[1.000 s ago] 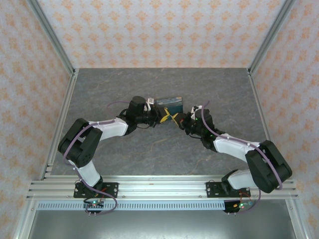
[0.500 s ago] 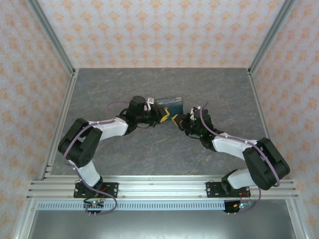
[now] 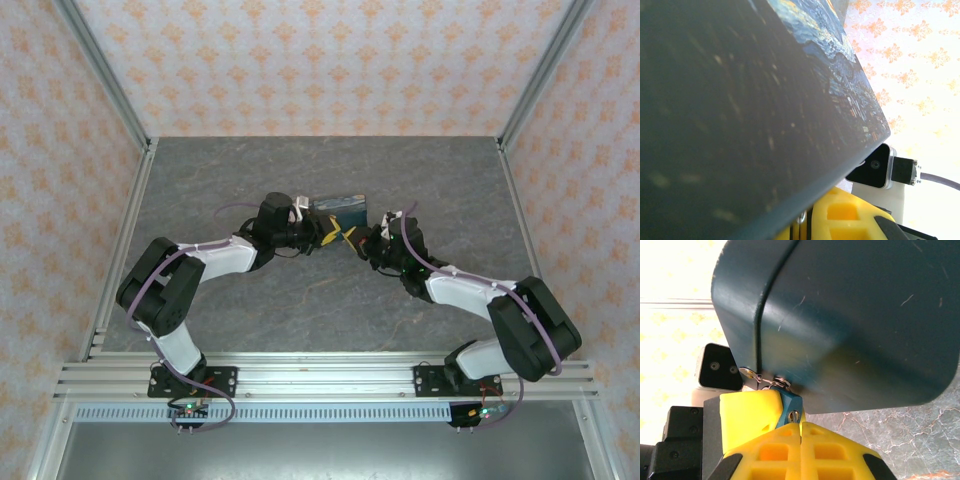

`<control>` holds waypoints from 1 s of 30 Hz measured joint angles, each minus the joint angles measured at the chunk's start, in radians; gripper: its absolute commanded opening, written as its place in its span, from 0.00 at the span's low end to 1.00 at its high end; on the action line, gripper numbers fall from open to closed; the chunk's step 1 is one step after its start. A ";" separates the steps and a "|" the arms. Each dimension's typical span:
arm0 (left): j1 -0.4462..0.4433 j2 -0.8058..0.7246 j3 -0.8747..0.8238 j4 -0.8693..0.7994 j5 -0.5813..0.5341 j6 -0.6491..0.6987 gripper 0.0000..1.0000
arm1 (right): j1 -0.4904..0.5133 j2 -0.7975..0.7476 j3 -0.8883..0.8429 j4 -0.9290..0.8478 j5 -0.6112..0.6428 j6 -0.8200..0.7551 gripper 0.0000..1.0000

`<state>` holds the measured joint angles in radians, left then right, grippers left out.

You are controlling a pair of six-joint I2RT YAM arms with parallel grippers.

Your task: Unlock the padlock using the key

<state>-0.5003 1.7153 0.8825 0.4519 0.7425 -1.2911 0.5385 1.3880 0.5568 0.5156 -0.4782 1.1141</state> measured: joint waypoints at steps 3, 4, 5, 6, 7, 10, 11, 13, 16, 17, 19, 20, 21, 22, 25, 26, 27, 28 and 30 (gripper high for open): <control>0.000 0.000 0.000 0.000 -0.003 -0.003 0.00 | 0.000 0.005 0.004 0.000 0.000 0.000 0.00; 0.000 0.000 0.000 0.000 -0.004 -0.006 0.00 | 0.000 0.008 0.005 0.000 0.000 0.000 0.00; 0.000 0.000 0.000 0.001 -0.007 -0.012 0.00 | 0.000 0.011 0.006 0.002 0.000 0.000 0.00; 0.000 0.000 0.000 0.001 -0.011 -0.018 0.00 | 0.000 0.014 0.007 0.005 0.000 0.000 0.00; 0.000 0.000 0.000 0.001 -0.013 -0.022 0.00 | 0.000 0.019 0.008 0.008 0.000 0.000 0.00; 0.000 0.000 0.000 0.001 -0.022 -0.037 0.00 | 0.000 0.031 0.010 0.024 0.002 0.000 0.00; 0.000 0.000 0.000 0.001 -0.024 -0.042 0.00 | 0.000 0.035 0.010 0.030 0.004 0.000 0.00; 0.001 0.000 0.000 0.001 -0.027 -0.048 0.00 | 0.000 0.042 0.010 0.042 0.005 0.000 0.00; 0.003 -0.001 0.000 0.001 -0.031 -0.056 0.00 | 0.000 0.054 0.010 0.062 0.008 0.000 0.00; 0.004 -0.003 0.000 0.001 -0.036 -0.061 0.00 | 0.000 0.058 0.010 0.070 0.008 0.000 0.00; 0.004 -0.005 0.000 0.001 -0.045 -0.068 0.00 | 0.000 0.067 0.010 0.090 0.008 0.000 0.00; 0.005 -0.006 0.000 0.002 -0.047 -0.071 0.00 | 0.000 0.070 0.010 0.100 0.009 -0.001 0.00; 0.005 -0.007 0.000 0.001 -0.047 -0.074 0.00 | 0.000 0.071 0.010 0.106 0.008 -0.003 0.00; 0.006 -0.010 0.000 0.002 -0.049 -0.076 0.00 | 0.000 0.073 0.010 0.111 0.009 -0.008 0.00; 0.006 -0.014 0.000 0.001 -0.051 -0.086 0.00 | 0.000 0.074 0.008 0.122 0.011 -0.030 0.00; 0.006 -0.015 0.000 0.001 -0.052 -0.090 0.00 | 0.000 0.074 0.008 0.122 0.011 -0.040 0.00; 0.006 -0.016 0.000 0.001 -0.052 -0.093 0.00 | 0.000 0.074 0.008 0.122 0.011 -0.048 0.00; 0.006 -0.017 0.000 0.001 -0.052 -0.096 0.00 | 0.000 0.074 0.008 0.122 0.012 -0.056 0.00; 0.006 -0.018 0.000 0.001 -0.052 -0.097 0.00 | 0.000 0.074 0.008 0.122 0.012 -0.072 0.00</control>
<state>-0.4946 1.6978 0.8825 0.4526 0.6903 -1.3884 0.5385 1.4616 0.5644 0.6376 -0.4664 1.0416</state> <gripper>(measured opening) 0.106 0.040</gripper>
